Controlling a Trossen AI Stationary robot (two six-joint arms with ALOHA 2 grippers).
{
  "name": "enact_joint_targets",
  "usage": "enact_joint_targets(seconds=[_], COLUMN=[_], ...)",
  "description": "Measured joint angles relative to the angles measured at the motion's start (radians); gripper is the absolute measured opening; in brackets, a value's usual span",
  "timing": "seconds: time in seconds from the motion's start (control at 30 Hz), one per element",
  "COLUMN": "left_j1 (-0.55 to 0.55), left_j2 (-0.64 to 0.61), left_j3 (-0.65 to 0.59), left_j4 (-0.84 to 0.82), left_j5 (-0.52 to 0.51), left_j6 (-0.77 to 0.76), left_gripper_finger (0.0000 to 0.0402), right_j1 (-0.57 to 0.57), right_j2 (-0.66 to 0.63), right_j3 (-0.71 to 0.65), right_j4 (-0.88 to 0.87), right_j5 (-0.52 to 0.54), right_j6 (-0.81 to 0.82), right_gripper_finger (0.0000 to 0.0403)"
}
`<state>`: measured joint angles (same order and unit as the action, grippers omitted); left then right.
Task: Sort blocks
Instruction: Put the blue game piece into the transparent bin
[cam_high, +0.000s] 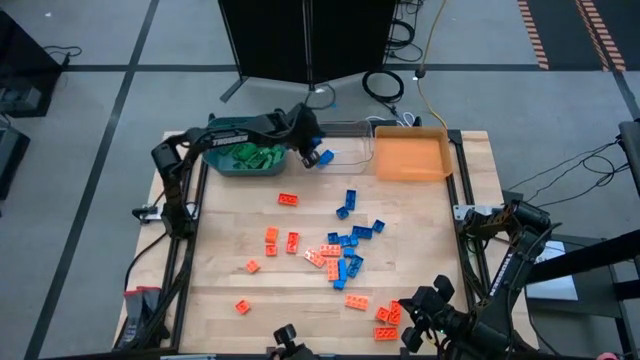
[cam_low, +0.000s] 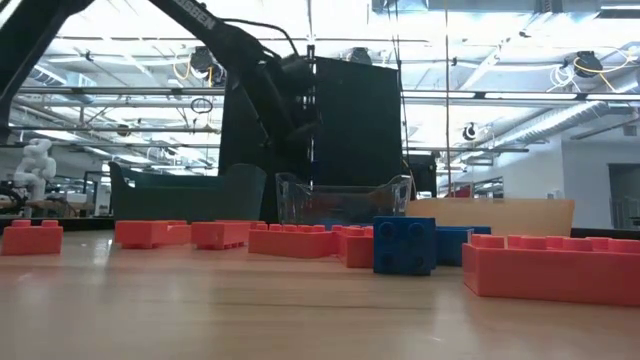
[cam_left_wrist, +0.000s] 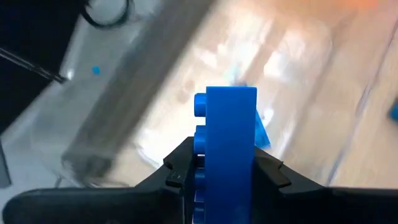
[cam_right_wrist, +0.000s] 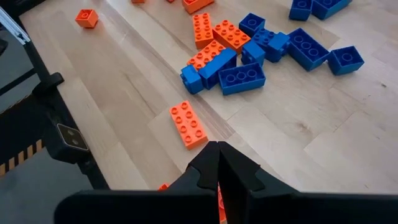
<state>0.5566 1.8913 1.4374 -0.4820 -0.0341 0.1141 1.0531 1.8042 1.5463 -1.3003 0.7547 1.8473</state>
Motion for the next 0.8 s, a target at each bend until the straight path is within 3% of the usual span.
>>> enact_joint_targets(seconds=[0.13, 0.3, 0.4, 0.53, 0.8], left_j1=[-0.01, -0.023, -0.024, -0.023, -0.149], left_j2=[0.005, -0.019, -0.035, -0.037, -0.044], left_j3=[0.0, 0.001, 0.002, 0.011, 0.235], left_j4=[0.011, 0.026, 0.027, -0.018, -0.153], left_j5=[-0.01, -0.019, -0.02, -0.002, 0.3], left_j6=[0.028, 0.069, 0.068, 0.048, 0.045], left_gripper_finger=[0.011, 0.0233, 0.0282, 0.0302, 0.0305], right_j1=[0.0, 0.0, 0.0, 0.0, 0.0], right_j2=[0.0, 0.0, 0.0, 0.0, 0.0], right_j3=[0.0, 0.0, 0.0, 0.0, 0.0], right_j4=[0.0, 0.001, 0.001, -0.004, -0.014], right_j5=[0.0, 0.0, 0.0, 0.0, -0.001], right_j6=[0.008, 0.027, 0.023, 0.017, -0.002], right_gripper_finger=[0.0, 0.0, 0.0, 0.0, 0.0])
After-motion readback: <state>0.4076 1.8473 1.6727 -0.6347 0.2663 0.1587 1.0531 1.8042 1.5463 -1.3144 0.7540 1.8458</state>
